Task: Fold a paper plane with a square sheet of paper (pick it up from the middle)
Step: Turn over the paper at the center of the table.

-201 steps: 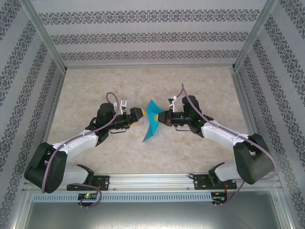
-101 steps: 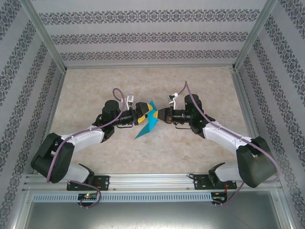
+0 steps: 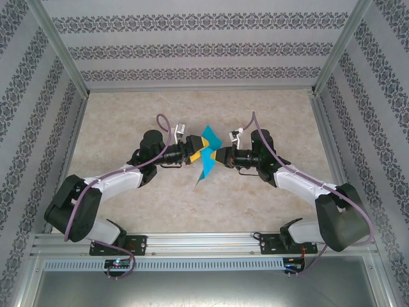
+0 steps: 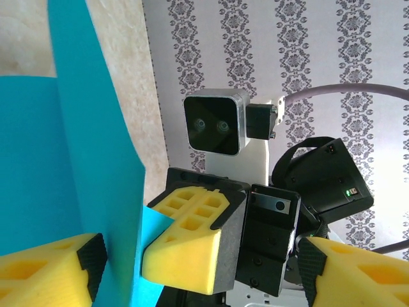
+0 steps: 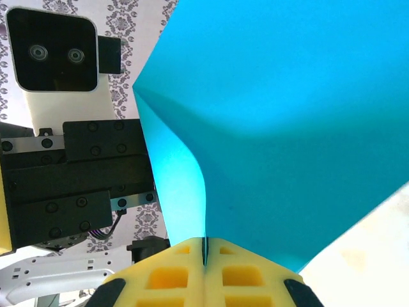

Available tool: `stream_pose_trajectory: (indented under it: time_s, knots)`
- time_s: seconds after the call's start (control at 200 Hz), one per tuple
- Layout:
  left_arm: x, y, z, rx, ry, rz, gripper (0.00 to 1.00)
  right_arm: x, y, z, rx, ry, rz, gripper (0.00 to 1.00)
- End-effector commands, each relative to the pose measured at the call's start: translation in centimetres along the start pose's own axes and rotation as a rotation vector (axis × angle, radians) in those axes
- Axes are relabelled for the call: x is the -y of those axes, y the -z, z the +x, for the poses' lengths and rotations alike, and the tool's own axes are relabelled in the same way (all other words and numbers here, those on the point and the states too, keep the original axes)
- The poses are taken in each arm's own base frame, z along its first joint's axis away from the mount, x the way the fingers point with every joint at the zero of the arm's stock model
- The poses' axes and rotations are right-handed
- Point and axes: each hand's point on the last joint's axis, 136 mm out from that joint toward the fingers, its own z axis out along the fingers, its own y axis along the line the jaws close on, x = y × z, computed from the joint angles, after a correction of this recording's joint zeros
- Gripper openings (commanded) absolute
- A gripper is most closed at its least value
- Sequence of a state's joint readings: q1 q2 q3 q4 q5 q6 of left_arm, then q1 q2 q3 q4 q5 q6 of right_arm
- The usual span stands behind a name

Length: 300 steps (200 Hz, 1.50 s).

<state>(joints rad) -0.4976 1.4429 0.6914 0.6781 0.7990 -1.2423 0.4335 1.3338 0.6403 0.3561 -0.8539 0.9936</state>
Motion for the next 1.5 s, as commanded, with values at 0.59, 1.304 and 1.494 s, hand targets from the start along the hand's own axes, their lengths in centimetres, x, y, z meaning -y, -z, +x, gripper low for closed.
stream_pose_trajectory:
  time_s: [0.59, 1.304, 1.494]
  knots:
    - [-1.6, -0.7, 1.5, -0.093, -0.022, -0.059, 0.35, -0.3, 0.6, -0.7, 0.037, 0.019, -0.011, 0.02]
    - [-2.1, -1.0, 0.9, -0.074, -0.037, -0.071, 0.11, 0.7, 2.7, -1.0, 0.094, 0.009, 0.073, 0.34]
    - [-1.9, -1.3, 0.4, -0.058, -0.029, -0.058, 0.11, 1.4, 3.7, -0.5, 0.128, -0.024, 0.096, 0.5]
